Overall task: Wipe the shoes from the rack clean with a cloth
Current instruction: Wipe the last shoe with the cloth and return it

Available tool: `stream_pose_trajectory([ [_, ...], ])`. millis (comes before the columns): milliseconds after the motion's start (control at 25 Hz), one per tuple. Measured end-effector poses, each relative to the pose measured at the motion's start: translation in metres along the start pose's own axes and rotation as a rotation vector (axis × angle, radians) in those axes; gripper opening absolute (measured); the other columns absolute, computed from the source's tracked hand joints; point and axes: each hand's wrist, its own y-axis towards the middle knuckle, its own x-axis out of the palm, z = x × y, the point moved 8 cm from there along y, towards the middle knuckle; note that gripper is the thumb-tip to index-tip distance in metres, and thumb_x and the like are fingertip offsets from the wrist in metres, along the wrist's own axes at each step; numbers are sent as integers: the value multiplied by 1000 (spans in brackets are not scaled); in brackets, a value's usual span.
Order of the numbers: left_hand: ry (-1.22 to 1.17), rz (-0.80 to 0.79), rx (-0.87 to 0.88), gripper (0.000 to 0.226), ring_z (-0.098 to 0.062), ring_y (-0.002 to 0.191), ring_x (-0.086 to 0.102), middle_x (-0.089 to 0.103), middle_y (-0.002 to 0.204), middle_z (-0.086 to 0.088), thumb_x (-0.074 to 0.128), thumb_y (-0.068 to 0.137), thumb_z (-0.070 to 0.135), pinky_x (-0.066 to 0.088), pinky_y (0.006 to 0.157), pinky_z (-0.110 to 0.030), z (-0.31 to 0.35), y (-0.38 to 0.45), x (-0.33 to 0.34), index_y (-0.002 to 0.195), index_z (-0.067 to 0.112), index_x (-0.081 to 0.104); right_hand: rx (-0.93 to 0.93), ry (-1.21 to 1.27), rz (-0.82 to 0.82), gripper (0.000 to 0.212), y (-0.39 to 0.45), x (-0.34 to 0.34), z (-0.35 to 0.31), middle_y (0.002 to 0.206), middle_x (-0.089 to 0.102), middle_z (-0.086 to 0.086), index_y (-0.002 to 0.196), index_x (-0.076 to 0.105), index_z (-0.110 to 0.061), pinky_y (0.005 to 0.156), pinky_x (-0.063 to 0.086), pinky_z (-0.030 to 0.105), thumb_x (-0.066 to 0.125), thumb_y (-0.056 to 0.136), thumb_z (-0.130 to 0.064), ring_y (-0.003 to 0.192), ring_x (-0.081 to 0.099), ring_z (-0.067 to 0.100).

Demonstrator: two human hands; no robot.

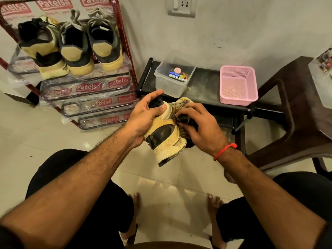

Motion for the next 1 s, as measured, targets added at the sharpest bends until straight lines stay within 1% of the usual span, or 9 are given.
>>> stream_pose_trajectory([
  [200, 3, 46, 19, 47, -20, 84, 74, 78, 97, -8, 62, 98, 3, 62, 69, -34, -3, 1, -3, 138, 28, 59, -477, -80, -277, 42, -30, 41, -89, 130, 57, 9, 111, 70, -14, 89, 48, 41, 41, 81, -13, 108, 52, 32],
  [280, 16, 60, -2, 44, -19, 81, 73, 77, 100, -8, 63, 98, 5, 62, 68, -34, -4, 0, -5, 135, 29, 60, -408, -139, -168, 43, -15, 28, -62, 127, 61, 11, 106, 71, -11, 88, 47, 41, 38, 79, -15, 104, 52, 30],
  [400, -7, 45, -21, 45, -18, 80, 74, 71, 109, -6, 66, 96, 7, 64, 69, -37, -2, -2, -4, 133, 32, 62, -32, -83, -34, 32, 4, 4, 2, 121, 60, 9, 104, 71, -12, 97, 48, 46, 50, 81, -4, 108, 54, 25],
  [480, 6, 45, -20, 45, -20, 90, 73, 68, 117, -5, 67, 96, 8, 63, 70, -36, -1, -1, 1, 133, 33, 63, 88, 61, -15, 22, 3, -3, 10, 117, 58, 3, 108, 70, -16, 101, 48, 30, 68, 88, -9, 109, 55, 14],
  [520, 16, 53, -13, 44, -22, 96, 72, 66, 120, -5, 67, 96, 8, 63, 71, -35, -2, 1, 2, 132, 33, 63, 99, 105, -17, 19, 2, -4, 3, 117, 57, 2, 109, 69, -18, 98, 47, 21, 70, 91, -20, 109, 55, 11],
  [600, 21, 79, 4, 44, -25, 101, 71, 67, 121, -8, 68, 95, 8, 63, 74, -36, -3, 4, 1, 130, 34, 64, 39, 113, -66, 21, 1, -1, -19, 118, 55, 2, 110, 70, -18, 96, 47, 19, 66, 94, -31, 111, 55, 12],
  [800, 67, 201, 26, 41, -19, 98, 70, 69, 120, -8, 69, 93, 5, 61, 74, -30, -10, 5, -14, 127, 29, 66, -378, -58, -342, 43, -30, 43, -82, 127, 59, 6, 131, 58, -9, 108, 39, 28, 69, 91, -17, 119, 53, 20],
  [920, 51, 221, 17, 36, -17, 95, 69, 67, 118, -6, 67, 95, 5, 60, 65, -26, -10, 4, -15, 124, 27, 67, -264, -95, -192, 31, -9, 28, -53, 119, 63, 6, 120, 65, -10, 103, 45, 35, 68, 89, -14, 112, 57, 22],
  [1000, 14, 208, 29, 38, -19, 96, 68, 68, 114, -4, 68, 94, 5, 61, 72, -32, -9, 4, -14, 125, 27, 66, -115, -86, -88, 25, 3, 8, -30, 113, 64, 6, 115, 68, -11, 97, 51, 42, 69, 89, -12, 106, 60, 22],
])
